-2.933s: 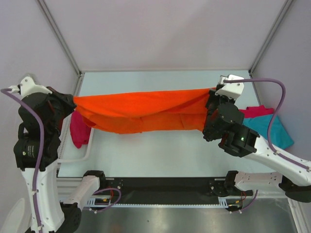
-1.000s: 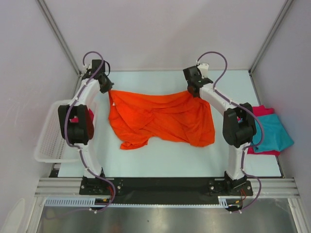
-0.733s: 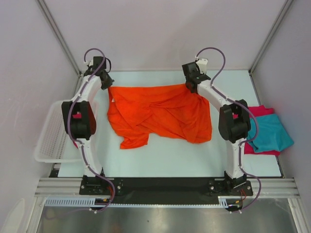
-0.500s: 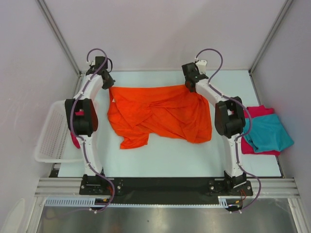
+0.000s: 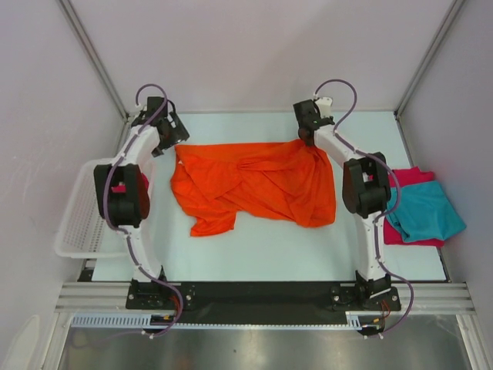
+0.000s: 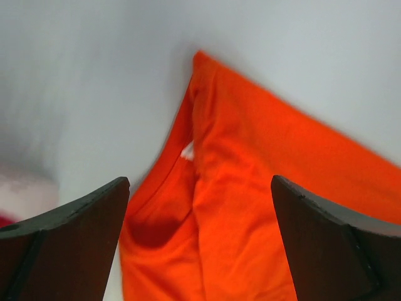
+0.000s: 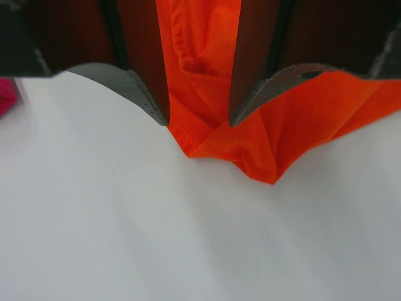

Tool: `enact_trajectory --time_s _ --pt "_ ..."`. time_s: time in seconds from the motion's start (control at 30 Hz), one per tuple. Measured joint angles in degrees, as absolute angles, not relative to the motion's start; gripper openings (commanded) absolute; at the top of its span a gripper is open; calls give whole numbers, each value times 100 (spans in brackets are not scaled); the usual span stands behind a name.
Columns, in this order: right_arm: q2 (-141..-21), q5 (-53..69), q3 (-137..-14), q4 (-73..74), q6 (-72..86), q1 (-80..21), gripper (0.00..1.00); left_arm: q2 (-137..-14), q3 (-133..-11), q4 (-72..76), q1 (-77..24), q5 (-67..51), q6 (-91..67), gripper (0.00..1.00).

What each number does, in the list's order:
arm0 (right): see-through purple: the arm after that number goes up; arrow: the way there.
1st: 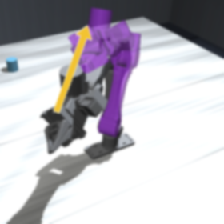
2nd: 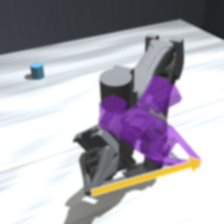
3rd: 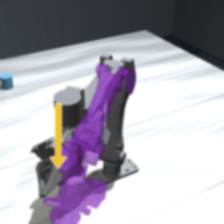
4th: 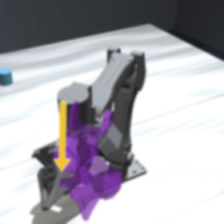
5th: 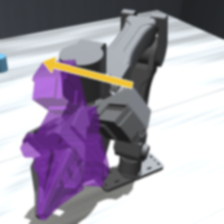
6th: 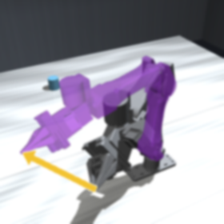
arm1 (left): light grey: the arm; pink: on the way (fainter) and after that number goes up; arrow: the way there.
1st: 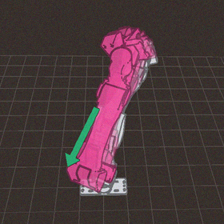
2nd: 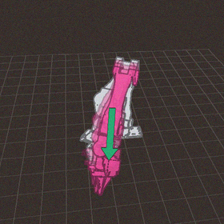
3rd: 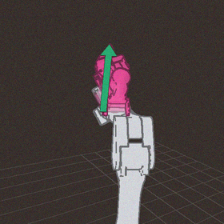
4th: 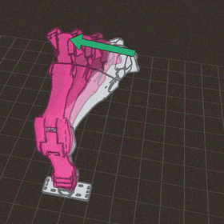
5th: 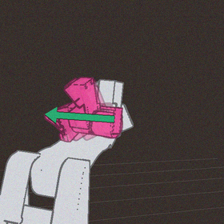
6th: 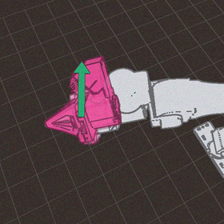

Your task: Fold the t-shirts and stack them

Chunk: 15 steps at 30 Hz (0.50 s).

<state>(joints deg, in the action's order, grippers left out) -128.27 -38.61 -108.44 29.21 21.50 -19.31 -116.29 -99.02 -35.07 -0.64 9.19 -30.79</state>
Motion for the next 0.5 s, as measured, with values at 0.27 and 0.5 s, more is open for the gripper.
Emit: enact_trajectory --time_s 0.27,0.5 --pt "-10678 -3717 -8436 2939 2499 -2613 48 -8860 -7531 -3479 -69 565 -3107 100" --pt "-8785 -3229 -6547 3232 3245 -3326 49 -7314 -6427 -3540 -384 255 -3148 100"
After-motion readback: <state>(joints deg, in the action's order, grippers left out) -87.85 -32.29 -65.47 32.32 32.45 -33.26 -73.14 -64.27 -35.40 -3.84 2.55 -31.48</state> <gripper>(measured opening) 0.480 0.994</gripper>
